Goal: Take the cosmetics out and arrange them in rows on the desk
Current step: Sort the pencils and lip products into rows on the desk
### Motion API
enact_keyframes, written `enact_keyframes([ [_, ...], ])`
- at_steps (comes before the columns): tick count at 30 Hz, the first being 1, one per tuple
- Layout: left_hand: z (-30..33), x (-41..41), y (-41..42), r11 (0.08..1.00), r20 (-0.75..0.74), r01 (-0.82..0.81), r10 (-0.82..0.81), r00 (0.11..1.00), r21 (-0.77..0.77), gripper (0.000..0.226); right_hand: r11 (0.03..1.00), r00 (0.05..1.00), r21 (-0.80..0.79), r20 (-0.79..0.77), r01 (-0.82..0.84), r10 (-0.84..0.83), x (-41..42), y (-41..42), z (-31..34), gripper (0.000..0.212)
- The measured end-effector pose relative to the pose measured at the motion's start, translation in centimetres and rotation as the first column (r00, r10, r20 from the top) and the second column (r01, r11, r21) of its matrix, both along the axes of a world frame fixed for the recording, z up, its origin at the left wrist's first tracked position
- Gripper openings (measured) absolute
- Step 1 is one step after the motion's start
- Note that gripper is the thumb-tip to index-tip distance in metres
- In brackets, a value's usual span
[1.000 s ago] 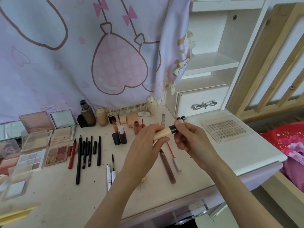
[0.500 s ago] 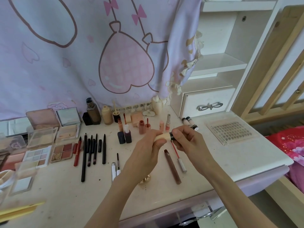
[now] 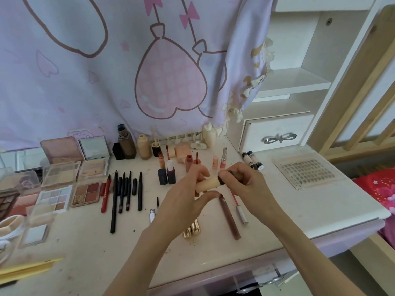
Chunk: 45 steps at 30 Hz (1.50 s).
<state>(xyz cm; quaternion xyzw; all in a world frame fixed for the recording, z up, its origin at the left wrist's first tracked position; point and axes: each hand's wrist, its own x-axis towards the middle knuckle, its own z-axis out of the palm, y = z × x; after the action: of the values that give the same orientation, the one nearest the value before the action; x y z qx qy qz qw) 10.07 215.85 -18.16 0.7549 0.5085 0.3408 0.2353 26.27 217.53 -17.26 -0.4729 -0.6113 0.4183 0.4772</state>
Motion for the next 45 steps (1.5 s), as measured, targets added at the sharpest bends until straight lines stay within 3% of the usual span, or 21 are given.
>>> enact_keyframes([
  [3,-0.1,-0.4,0.0,1.0,0.002,0.031,-0.031,1.0,-0.004,0.002,0.998,0.998,-0.006,0.013,-0.061,0.061,-0.3,-0.2,0.5,0.016],
  [5,0.0,-0.6,0.1,0.996,-0.024,0.039,-0.041,0.999,-0.075,0.018,0.99,0.989,-0.003,0.048,-0.138,0.138,-0.3,-0.4,0.8,0.011],
  [7,-0.1,-0.8,0.1,0.994,0.0,0.023,-0.023,1.0,-0.104,0.008,0.987,0.985,-0.005,0.063,-0.163,0.163,-0.3,-0.5,0.9,0.013],
  [10,-0.3,-0.8,0.0,0.998,0.016,0.009,-0.008,1.0,-0.063,0.028,0.989,0.989,-0.026,0.029,-0.144,0.145,-0.5,-0.4,1.1,0.011],
  [13,0.0,-0.9,0.0,0.997,-0.013,0.012,-0.013,1.0,-0.072,0.02,0.983,0.983,-0.029,0.024,-0.182,0.183,-0.4,-0.3,1.0,0.014],
  [16,0.2,-1.1,0.0,0.998,-0.081,-0.003,-0.002,0.997,-0.061,0.01,0.985,0.974,-0.085,0.155,-0.152,0.163,-0.5,-0.2,1.1,0.008],
  [19,-0.1,-1.0,0.0,1.0,-0.127,-0.016,0.013,0.992,-0.02,0.012,0.987,0.969,-0.159,0.236,-0.033,0.07,-0.9,0.1,0.8,0.033],
  [21,-0.3,-1.0,0.1,0.999,-0.159,-0.024,0.019,0.987,-0.027,0.02,0.99,0.975,-0.141,0.215,-0.02,0.051,-0.9,0.2,0.7,0.029],
  [23,-0.5,-1.2,0.3,0.998,-0.182,-0.041,0.032,0.983,-0.041,0.025,0.99,0.978,-0.111,0.175,-0.092,0.11,-0.7,0.2,0.7,0.011],
  [26,-0.5,-1.7,0.5,0.996,-0.147,-0.053,0.043,0.988,-0.065,0.022,0.981,0.98,-0.096,0.092,-0.166,0.175,0.0,0.2,0.8,0.023],
  [29,-0.3,-1.6,0.2,0.996,-0.125,-0.028,0.018,0.992,-0.08,0.015,0.978,0.986,-0.129,0.027,-0.162,0.167,0.0,0.1,0.7,0.017],
  [32,-0.4,-1.3,0.3,0.996,-0.141,-0.039,0.028,0.99,-0.076,0.022,0.98,0.99,-0.174,0.091,-0.092,0.109,-0.4,0.1,0.5,0.006],
  [34,-0.4,-1.3,0.4,0.995,-0.148,-0.043,0.029,0.989,-0.087,0.025,0.981,0.981,-0.174,0.161,-0.083,0.111,-0.3,0.2,0.5,0.013],
  [39,-0.4,-1.5,0.4,0.985,-0.156,0.013,-0.04,0.987,-0.173,0.032,0.979,0.988,-0.169,0.084,-0.114,0.13,-0.1,0.3,1.1,0.01],
  [45,-0.8,-1.9,0.6,0.994,-0.249,-0.034,0.009,0.968,-0.099,0.031,0.986,0.993,-0.139,0.05,-0.097,0.105,0.2,0.7,1.2,0.011],
])
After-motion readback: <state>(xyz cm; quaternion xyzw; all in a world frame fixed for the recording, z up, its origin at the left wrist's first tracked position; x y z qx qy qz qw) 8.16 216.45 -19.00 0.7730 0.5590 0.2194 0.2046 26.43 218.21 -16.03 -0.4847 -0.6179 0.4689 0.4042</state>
